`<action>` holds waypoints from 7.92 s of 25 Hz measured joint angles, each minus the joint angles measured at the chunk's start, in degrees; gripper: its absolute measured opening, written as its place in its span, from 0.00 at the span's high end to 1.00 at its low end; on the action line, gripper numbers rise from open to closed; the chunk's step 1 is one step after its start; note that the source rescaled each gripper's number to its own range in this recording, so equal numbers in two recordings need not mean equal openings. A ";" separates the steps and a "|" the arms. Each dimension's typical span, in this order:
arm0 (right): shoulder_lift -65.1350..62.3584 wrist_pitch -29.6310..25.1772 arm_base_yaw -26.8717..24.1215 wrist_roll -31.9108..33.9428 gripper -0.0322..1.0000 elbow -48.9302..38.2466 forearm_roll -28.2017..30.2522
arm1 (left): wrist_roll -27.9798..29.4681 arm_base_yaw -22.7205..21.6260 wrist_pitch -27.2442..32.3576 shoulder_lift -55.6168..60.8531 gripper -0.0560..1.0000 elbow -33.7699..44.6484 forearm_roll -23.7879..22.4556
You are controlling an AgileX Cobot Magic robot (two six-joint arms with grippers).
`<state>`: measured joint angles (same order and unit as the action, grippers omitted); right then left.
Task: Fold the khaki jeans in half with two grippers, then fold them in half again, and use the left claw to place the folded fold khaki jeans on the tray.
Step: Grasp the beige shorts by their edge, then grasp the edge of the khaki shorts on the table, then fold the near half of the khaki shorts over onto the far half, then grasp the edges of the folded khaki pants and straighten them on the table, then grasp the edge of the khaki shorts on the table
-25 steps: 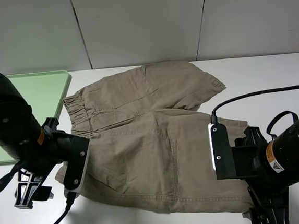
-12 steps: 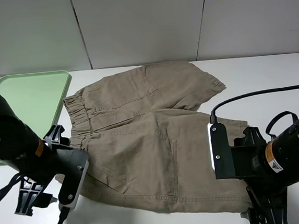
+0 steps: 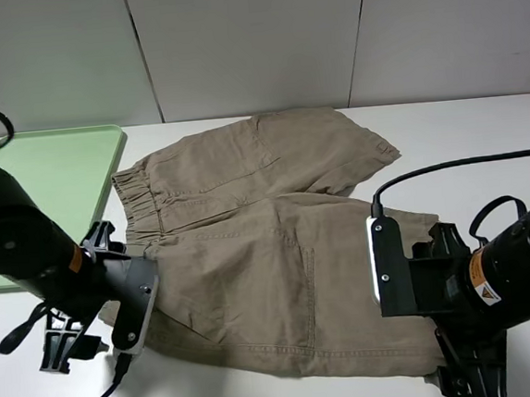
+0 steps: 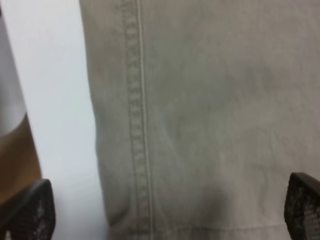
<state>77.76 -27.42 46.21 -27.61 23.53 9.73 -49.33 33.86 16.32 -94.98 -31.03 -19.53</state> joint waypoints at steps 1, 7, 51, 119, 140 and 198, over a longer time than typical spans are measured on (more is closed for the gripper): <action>0.00 -0.23 0.00 -0.05 0.00 -0.06 0.72 | 0.07 0.00 -0.89 -1.14 0.16 0.00 0.00; 1.83 0.25 0.00 -0.11 0.00 -2.89 3.93 | 1.61 0.00 -5.22 -4.30 0.16 -0.05 0.06; 18.19 7.54 0.69 22.21 0.00 -1.51 24.52 | 3.26 0.00 -11.24 -5.14 0.16 -0.12 0.52; -39.27 -31.03 0.22 9.37 0.97 0.90 10.13 | 57.90 35.96 23.55 32.73 0.90 -4.74 -2.54; 3.00 -9.21 -6.98 31.91 0.97 29.94 35.35 | 95.61 28.99 41.29 32.73 0.90 -4.97 -31.52; -12.52 -12.81 -10.17 65.41 0.00 30.39 62.55 | 86.59 0.09 30.02 46.66 0.09 -22.21 -34.24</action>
<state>65.24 -40.23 36.04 37.80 53.92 72.28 37.26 33.95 46.34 -48.32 -53.24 -53.77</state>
